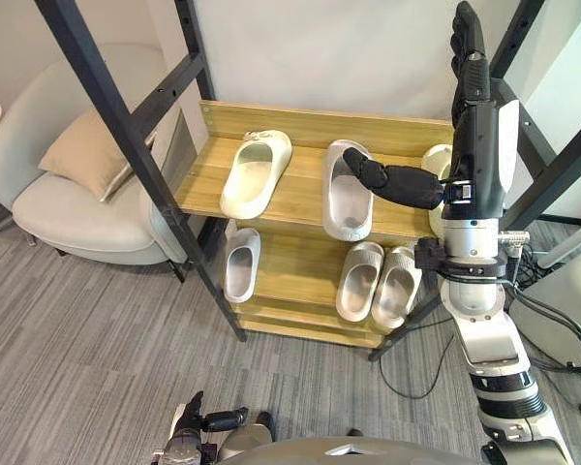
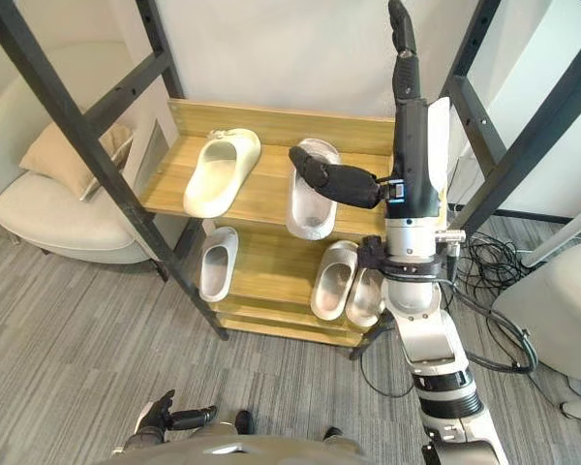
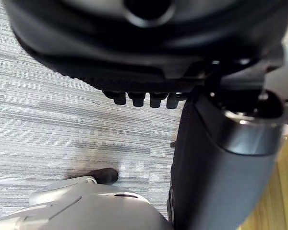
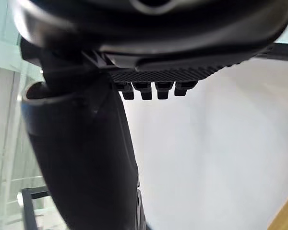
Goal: Organize the slippers on the shoe rack
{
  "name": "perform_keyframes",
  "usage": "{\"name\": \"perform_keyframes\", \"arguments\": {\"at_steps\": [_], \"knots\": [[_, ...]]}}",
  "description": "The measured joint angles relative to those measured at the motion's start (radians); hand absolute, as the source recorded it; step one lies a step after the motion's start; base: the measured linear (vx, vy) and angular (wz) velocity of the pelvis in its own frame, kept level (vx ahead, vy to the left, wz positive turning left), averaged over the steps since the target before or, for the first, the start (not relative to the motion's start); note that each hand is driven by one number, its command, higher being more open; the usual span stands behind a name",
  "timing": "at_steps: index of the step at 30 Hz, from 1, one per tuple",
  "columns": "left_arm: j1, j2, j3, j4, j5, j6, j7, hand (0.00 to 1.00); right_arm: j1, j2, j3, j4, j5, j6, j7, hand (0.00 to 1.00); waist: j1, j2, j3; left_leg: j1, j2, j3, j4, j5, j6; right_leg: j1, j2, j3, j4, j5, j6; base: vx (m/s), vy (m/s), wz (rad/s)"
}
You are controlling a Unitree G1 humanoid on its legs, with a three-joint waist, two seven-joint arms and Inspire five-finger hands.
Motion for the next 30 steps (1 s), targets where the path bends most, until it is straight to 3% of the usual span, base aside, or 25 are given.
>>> {"name": "perform_keyframes", "arguments": {"at_steps": [9, 22, 23, 30], "knots": [[0.0, 0.002, 0.0, -0.009, 0.0, -0.001, -0.008, 1.0, -0.05, -0.042, -0.001, 0.231, -0.019, 0.078, -0.003, 1.0, 0.004, -0.004, 0.003, -0.011, -0.005, -0.003, -0.001, -0.006, 0.011, -0.008, 0.001, 0.013, -0.024, 0.015, 0.002, 0.0, 0.009, -0.04], [-0.001, 0.013, 0.007, -0.042, -0.001, -0.002, -0.018, 1.0, -0.233, -0.069, 0.089, 0.438, -0.016, 0.099, 0.028, 1.0, 0.036, -0.034, 0.028, -0.033, -0.007, 0.004, -0.002, -0.012, 0.015, -0.039, -0.001, 0.03, -0.024, 0.018, 0.002, 0.0, 0.009, -0.03], [-0.001, 0.014, 0.008, -0.046, -0.002, -0.002, -0.018, 1.0, -0.249, -0.069, 0.094, 0.447, -0.015, 0.099, 0.031, 0.0, 0.04, -0.036, 0.032, -0.036, -0.007, 0.003, -0.002, -0.012, 0.016, -0.042, -0.001, 0.03, -0.024, 0.018, 0.002, 0.0, 0.0, 0.0], [-0.005, 0.02, 0.029, -0.06, -0.004, -0.01, -0.018, 1.0, -0.351, -0.074, 0.159, 0.513, 0.021, 0.099, 0.045, 0.0, 0.055, -0.059, 0.06, -0.036, -0.008, -0.001, -0.007, -0.012, 0.017, -0.045, -0.002, 0.029, -0.025, 0.018, 0.002, 0.0, 0.0, 0.0]]}}
